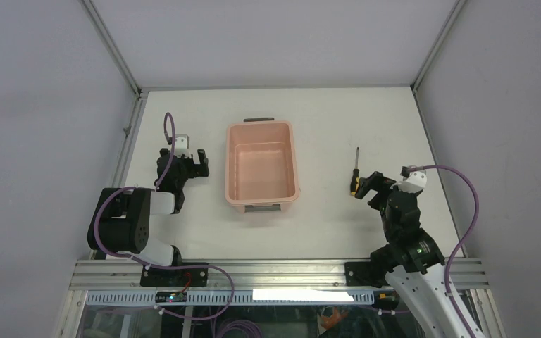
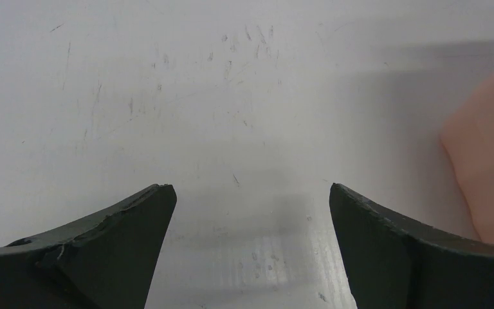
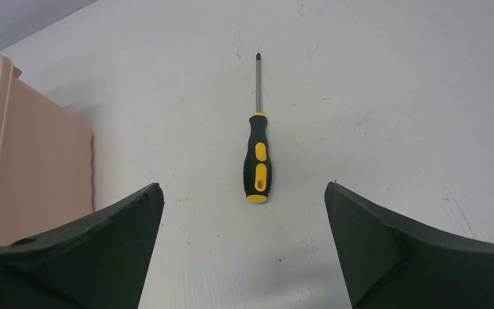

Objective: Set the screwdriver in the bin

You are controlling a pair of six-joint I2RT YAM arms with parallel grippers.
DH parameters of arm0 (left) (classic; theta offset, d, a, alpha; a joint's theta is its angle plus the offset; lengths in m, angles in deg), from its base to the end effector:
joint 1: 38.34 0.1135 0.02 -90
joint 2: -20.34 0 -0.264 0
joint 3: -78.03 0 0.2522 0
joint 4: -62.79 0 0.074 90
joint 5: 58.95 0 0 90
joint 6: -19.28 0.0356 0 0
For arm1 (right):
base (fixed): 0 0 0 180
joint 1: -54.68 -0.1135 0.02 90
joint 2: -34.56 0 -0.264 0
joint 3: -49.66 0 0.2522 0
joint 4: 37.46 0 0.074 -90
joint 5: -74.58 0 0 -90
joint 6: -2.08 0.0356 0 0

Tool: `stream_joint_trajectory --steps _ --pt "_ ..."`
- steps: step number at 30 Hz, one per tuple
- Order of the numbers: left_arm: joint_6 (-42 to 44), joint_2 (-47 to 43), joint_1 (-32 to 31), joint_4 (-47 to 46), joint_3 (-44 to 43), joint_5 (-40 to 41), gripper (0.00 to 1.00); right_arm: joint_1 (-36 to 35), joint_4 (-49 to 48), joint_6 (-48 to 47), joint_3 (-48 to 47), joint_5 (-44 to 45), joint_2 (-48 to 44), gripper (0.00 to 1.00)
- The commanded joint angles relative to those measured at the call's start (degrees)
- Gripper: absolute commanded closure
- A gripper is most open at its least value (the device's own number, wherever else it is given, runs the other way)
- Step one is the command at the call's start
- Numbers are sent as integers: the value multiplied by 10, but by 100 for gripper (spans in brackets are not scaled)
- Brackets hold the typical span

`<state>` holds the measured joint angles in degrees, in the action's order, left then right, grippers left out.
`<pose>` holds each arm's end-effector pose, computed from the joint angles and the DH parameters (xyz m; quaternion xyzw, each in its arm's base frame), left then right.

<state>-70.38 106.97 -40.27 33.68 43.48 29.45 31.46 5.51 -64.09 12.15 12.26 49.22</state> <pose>0.2602 -0.0098 0.1353 0.0242 0.8333 -0.0193 0.5519 0.0948 0.0227 0.2419 0.1412 0.7952 0.0422 0.5881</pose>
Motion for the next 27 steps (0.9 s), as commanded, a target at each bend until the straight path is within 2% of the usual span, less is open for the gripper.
stream_joint_trajectory --steps 1,4,7,11,15,20,22,24,27 --pt "-9 -2 -6 -35 -10 -5 1 -1 -22 1 -18 20 -12 1" --pt "-9 -3 -5 -36 -10 -4 1 -1 -28 -13 -53 12 -18 1" --pt "-9 -3 -5 -36 -10 -5 1 -1 -74 -65 -90 -38 -11 1" --pt "-9 -3 -6 -35 -10 -5 1 -1 -113 -124 -175 -60 71 2" --pt "-9 -3 -6 -36 -10 -5 1 -1 22 -147 -382 -20 265 3" --pt "-9 -2 -6 -36 -10 -5 1 8 339 -121 -762 47 553 1" --pt "-9 -2 -6 -35 -10 -5 1 36 445 -107 -870 29 649 1" --pt "-9 -3 -6 -36 -10 -5 1 77 487 -107 -913 -63 723 1" --pt "-9 -2 -6 -36 -10 -5 1 129 477 -118 -879 -184 780 1"
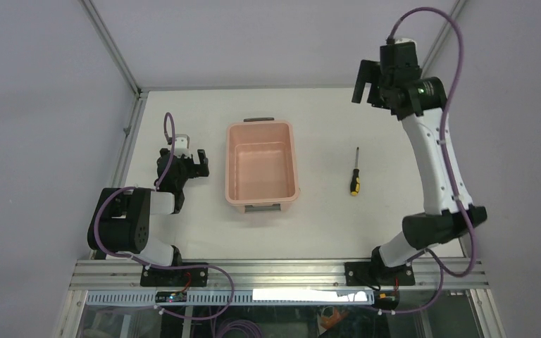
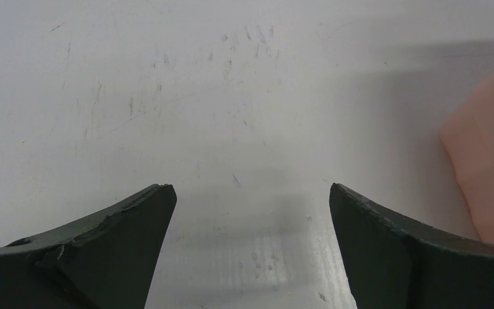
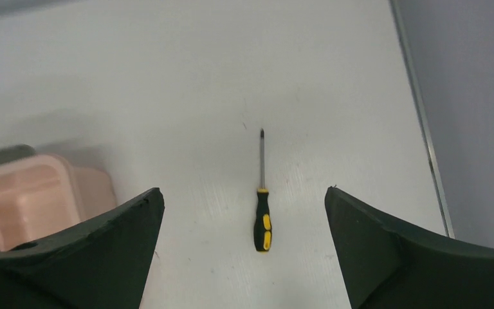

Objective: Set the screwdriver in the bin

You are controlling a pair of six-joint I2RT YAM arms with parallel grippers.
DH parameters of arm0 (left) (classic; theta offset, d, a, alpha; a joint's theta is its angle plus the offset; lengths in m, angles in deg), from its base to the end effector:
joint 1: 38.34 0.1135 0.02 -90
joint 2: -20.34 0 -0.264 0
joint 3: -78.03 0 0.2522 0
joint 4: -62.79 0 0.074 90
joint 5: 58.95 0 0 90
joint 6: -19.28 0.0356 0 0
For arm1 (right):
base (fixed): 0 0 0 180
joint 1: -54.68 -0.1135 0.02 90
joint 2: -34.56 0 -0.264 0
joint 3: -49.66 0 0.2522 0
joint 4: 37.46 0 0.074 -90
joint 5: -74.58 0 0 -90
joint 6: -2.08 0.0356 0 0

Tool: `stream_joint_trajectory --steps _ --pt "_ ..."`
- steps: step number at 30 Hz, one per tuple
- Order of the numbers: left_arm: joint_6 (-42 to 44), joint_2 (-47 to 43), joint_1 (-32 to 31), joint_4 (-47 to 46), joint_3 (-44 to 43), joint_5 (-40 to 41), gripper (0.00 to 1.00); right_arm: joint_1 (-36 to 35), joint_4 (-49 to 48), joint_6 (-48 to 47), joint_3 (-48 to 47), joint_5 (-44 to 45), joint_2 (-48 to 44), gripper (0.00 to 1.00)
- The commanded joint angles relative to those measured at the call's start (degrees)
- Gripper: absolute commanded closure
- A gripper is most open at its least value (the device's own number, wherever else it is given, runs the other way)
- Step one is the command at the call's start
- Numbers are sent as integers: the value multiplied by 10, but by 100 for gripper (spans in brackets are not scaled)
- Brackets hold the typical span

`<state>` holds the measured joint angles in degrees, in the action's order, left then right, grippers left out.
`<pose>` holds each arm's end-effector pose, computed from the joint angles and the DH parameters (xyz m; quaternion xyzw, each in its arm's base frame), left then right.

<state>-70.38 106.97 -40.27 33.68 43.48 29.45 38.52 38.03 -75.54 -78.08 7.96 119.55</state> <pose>0.2602 -0.0098 0.1353 0.0242 0.8333 -0.0193 0.5519 0.2651 0.0621 0.4900 0.0687 0.8623 -0.0567 0.4986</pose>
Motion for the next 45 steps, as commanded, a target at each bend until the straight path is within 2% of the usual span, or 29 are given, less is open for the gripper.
stream_joint_trajectory --steps 1,8,13,15,17,22,25,31,34,41,45 --pt "-9 -3 -6 -36 -10 -5 1 71 140 -3 49 -162 94 1" --pt "-9 -3 -6 -36 -11 -5 1 96 -8 9 266 -203 191 10" --pt "-9 -3 -6 -35 -11 -4 1 99 -79 10 327 -201 263 19" --pt "-9 -2 -6 -36 -10 -5 1 99 -86 10 334 -198 288 29" --pt "-9 -3 -6 -36 -10 -5 1 99 -90 11 338 -196 302 44" --pt "-9 -3 -5 -37 -10 -5 1 100 -57 4 319 -191 281 98" --pt "-9 -2 -5 -36 -10 -5 1 98 2 -2 276 -188 249 100" --pt "-9 -3 -6 -36 -11 -5 1 97 186 -15 123 -192 200 100" --pt "-9 -2 -6 -36 -10 -5 1 96 234 -21 81 -203 179 100" --pt "-9 -3 -6 -36 -10 -5 1 84 243 -2 63 -228 137 100" --pt "-9 -3 -6 -35 -10 -4 1 31 174 44 72 -313 113 100"
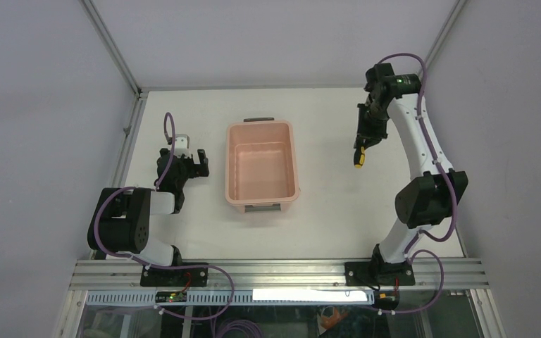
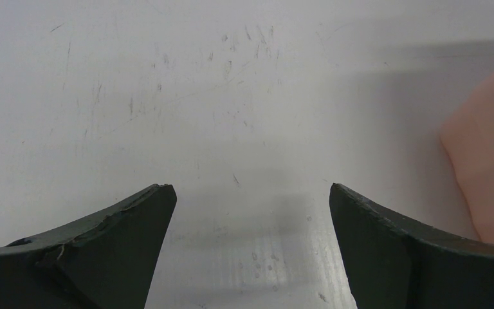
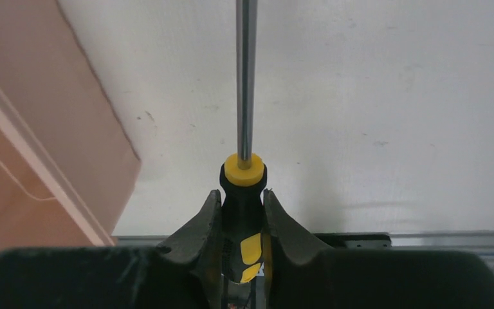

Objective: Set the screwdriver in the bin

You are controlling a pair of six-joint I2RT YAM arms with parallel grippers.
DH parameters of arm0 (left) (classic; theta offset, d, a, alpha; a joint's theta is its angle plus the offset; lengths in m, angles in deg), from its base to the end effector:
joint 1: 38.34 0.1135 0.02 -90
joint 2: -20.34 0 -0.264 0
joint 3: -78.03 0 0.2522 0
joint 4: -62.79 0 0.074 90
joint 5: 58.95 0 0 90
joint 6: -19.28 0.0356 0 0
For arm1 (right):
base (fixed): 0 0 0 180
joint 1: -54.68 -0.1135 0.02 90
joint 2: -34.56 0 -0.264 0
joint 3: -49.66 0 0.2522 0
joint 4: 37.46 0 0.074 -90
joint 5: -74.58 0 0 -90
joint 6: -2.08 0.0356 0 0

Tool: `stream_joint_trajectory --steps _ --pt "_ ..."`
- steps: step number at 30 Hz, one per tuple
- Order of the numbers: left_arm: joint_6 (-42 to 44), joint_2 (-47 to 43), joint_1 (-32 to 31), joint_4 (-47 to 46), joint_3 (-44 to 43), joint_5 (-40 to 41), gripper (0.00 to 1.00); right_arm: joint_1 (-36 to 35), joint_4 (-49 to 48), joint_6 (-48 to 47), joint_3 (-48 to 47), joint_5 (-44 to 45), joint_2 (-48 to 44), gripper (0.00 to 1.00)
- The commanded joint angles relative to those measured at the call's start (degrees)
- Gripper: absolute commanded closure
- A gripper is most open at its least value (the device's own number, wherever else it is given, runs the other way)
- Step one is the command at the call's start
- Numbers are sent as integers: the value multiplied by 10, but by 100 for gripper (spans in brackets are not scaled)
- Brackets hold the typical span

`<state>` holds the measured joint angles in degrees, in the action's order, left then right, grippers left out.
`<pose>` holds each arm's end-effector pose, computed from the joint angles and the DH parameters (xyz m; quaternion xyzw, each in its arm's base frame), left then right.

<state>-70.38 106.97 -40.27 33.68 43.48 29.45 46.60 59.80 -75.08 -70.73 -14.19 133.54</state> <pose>0.2602 -0.0098 0.1353 0.0242 0.8333 -0.0193 0.5519 0.3197 0.0446 0.3601 0.0425 0.9914 0.0119 0.1230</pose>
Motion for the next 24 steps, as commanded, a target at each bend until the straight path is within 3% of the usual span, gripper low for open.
stream_joint_trajectory --steps 1,8,15,24 --pt "-9 -3 -6 -35 -11 -4 1 -83 -72 57 2 -104 -32 100" --pt "-9 -2 -6 -36 -10 -4 1 -266 -238 151 -26 -85 0 100" --pt "-9 -2 -5 -35 -11 -4 1 -361 -250 155 -94 -26 104 100" --pt "-9 -3 -6 -36 -10 -4 1 -413 -345 202 60 25 142 100"
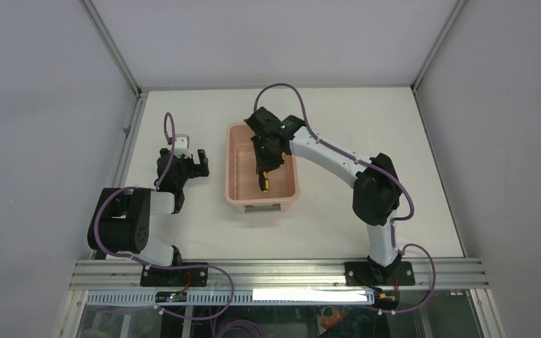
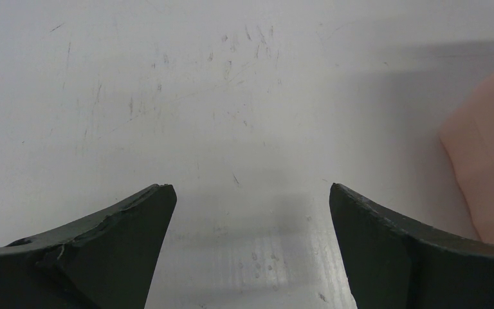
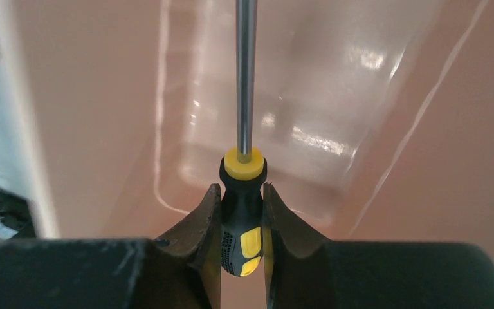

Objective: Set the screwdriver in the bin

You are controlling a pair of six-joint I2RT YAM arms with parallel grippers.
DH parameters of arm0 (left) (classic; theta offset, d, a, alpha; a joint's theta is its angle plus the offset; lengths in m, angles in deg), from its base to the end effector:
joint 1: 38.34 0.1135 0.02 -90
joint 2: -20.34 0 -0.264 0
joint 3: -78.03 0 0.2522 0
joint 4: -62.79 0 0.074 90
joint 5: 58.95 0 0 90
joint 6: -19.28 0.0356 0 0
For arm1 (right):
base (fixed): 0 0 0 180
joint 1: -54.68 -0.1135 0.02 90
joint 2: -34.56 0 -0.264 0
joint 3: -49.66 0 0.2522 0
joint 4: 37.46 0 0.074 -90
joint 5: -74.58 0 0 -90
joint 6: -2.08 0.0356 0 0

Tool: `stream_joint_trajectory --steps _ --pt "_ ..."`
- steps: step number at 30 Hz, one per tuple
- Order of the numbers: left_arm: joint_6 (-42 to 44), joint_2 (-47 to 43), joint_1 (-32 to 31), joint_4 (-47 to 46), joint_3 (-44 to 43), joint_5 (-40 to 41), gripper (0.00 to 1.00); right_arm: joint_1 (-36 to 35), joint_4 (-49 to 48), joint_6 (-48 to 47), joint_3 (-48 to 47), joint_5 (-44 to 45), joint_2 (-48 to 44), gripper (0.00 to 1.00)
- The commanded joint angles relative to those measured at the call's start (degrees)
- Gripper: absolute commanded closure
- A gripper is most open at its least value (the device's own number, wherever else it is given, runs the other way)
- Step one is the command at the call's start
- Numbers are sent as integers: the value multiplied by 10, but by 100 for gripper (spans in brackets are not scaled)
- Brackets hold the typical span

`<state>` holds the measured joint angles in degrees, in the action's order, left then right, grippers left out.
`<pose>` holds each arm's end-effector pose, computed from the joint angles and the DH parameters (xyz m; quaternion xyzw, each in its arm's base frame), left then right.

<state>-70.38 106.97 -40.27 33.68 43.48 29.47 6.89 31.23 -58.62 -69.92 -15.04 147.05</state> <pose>0.2602 -0.0097 0.1353 0.0241 0.8333 -0.0192 0.5519 0.2846 0.3134 0.2921 -0.1549 0.9570 0.1503 0.1939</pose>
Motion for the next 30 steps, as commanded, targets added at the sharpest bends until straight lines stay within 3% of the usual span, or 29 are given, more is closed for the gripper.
stream_joint_trajectory --steps 1,9,11,15,18,25,27,29,30 --pt "-9 -2 -6 -36 -10 -5 1 -18 -70 41 72 43 12 100" --pt "-9 -2 -6 -36 -10 -5 1 -27 -134 72 153 64 55 98" --pt "-9 -2 -5 -35 -10 -5 1 -29 -134 77 157 76 56 87" --pt "-9 -3 -6 -36 -10 -5 1 -29 -125 82 155 98 44 55" --pt "-9 -3 -6 -36 -10 -5 1 -30 -117 78 144 103 24 40" --pt "-9 -3 -6 -36 -10 -5 1 -36 -42 38 58 125 -27 32" --pt "-9 -2 -6 -35 -10 -5 1 -36 -13 19 23 124 -42 21" --pt "-9 -2 -6 -35 -10 -5 1 -35 12 -7 -10 118 -61 1" --pt "-9 -2 -6 -36 -10 -5 1 -35 18 -22 -18 113 -72 1"
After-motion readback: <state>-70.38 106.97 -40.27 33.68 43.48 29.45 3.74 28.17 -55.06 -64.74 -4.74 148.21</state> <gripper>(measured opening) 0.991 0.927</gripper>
